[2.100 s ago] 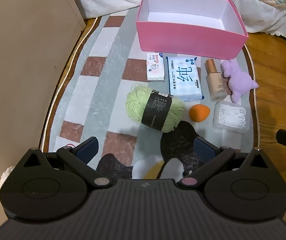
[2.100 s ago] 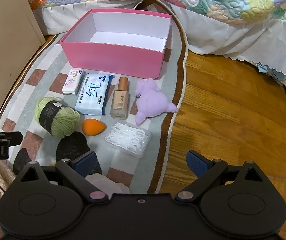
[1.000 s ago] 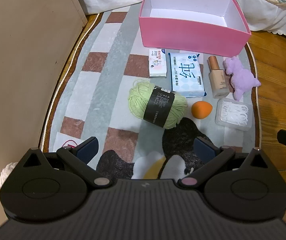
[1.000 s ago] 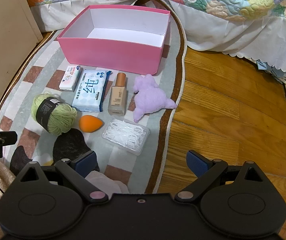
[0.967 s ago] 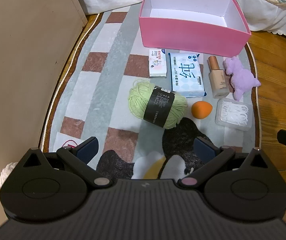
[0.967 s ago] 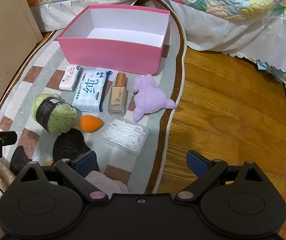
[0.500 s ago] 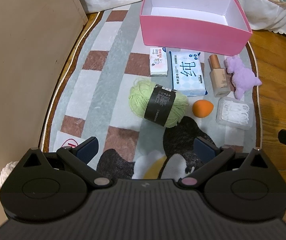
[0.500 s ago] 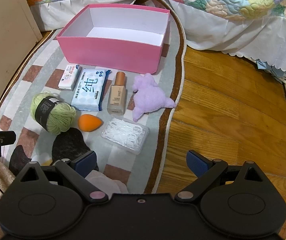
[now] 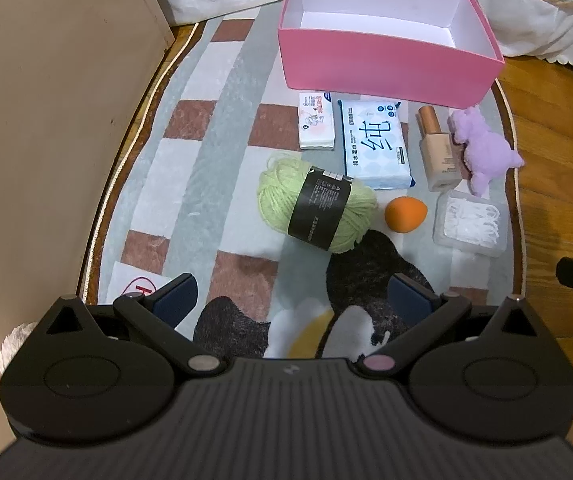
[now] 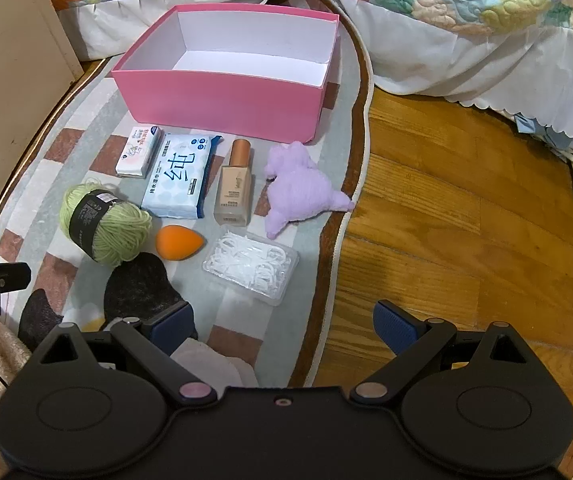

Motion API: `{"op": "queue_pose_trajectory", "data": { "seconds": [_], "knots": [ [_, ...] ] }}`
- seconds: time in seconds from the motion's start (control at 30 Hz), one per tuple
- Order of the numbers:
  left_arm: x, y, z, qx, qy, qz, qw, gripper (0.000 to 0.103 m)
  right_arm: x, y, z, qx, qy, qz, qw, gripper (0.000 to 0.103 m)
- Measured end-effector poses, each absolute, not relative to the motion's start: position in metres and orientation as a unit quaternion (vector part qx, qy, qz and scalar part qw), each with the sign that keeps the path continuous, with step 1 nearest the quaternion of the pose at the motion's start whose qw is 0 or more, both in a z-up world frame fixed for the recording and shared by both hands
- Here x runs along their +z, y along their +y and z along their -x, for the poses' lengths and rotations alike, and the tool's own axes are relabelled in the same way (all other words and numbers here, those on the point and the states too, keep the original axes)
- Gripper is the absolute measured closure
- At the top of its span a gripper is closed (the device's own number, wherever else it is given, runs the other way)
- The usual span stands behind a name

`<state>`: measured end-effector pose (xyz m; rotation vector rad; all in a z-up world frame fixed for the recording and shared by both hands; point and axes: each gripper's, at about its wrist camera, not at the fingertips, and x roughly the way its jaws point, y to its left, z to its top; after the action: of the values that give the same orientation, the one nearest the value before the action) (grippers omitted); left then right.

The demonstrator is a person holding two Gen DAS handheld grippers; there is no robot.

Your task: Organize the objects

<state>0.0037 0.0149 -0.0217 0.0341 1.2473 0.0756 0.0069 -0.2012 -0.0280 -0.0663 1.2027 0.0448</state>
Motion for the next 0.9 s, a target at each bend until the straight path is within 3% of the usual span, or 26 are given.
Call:
{"op": "queue_pose_trajectory", "data": {
  "seconds": [0.27,0.47,0.57,0.9],
  "knots": [
    [-0.018,0.018,-0.003,0.035,0.580,-0.014,0.814,0.000,-0.028,-0.203,-0.011,0.040,0.568,0.022,0.822,0.005],
    [-0.003,0.037,-0.003,0.033,0.551,0.049,0.832,0.000,-0.004,-0.195,-0.022,0.037,0.495,0.076,0.865,0.005],
    [-0.002,0.049,-0.008,0.035,0.543,0.057,0.837,0.000,0.004,-0.191,-0.030,0.076,0.457,0.075,0.883,0.005],
    [-0.003,0.068,-0.063,0.026,0.517,0.072,0.852,0.000,-0.012,-0.139,-0.077,0.239,0.445,0.119,0.855,0.005]
  ]
}}
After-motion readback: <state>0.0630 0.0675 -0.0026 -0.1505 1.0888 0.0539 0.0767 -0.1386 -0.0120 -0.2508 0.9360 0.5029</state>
